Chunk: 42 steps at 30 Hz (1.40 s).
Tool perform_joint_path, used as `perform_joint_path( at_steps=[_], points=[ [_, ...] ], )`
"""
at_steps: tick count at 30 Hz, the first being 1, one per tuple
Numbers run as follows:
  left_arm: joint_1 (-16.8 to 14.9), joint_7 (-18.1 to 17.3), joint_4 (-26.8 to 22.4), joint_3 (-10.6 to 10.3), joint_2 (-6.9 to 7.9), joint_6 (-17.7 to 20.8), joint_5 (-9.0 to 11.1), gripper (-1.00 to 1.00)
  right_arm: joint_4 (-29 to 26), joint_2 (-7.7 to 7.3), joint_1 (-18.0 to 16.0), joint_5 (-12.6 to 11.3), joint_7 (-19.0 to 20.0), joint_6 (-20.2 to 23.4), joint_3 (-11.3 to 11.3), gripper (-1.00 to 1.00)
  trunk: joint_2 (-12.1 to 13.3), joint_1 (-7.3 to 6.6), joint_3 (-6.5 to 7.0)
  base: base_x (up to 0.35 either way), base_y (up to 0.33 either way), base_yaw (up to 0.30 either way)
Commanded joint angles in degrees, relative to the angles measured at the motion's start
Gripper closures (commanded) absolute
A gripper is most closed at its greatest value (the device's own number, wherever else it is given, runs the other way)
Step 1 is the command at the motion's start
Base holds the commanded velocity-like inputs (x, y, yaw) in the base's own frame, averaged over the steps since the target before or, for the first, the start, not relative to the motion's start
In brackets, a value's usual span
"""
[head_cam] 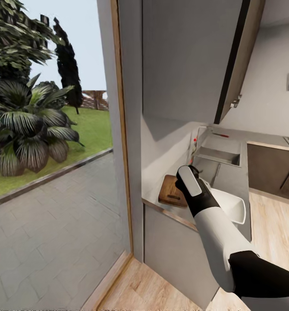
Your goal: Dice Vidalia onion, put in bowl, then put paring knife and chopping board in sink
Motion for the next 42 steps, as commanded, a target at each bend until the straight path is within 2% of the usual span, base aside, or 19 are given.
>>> perform_joint_path(
  at_steps=[1,11,26,32,42],
  points=[
    [0.0,0.4,-0.1,-0.3,0.05,-0.1,0.5,-1.00,0.0,0.00,-0.1,-0.3,-0.3,0.6,0.2,-1.00,-0.1,0.04,-0.21,0.000,0.000,0.000],
    [0.0,0.4,0.0,-0.3,0.05,-0.1,0.5,-1.00,0.0,0.00,-0.1,-0.3,-0.5,0.5,0.5,-1.00,-0.1,0.04,-0.93,0.045,0.000,0.000],
    [0.0,0.4,-0.1,-0.3,0.05,-0.1,0.5,-1.00,0.2,0.00,-0.1,-0.4,-0.5,0.5,0.6,-1.00,-0.1,0.04,-1.01,0.062,0.018,0.000],
    [0.0,0.4,-0.1,-0.3,0.05,-0.1,0.5,-1.00,0.3,0.00,-0.1,-2.1,-0.5,0.5,0.6,-1.00,-0.1,0.04,-1.02,0.000,0.000,0.000],
    [0.0,0.4,0.0,-0.3,0.05,-0.1,0.5,-1.00,1.3,0.00,-0.1,-2.5,-1.2,0.5,0.6,-1.00,-0.1,0.04,-1.02,0.105,0.061,0.000]
  ],
)
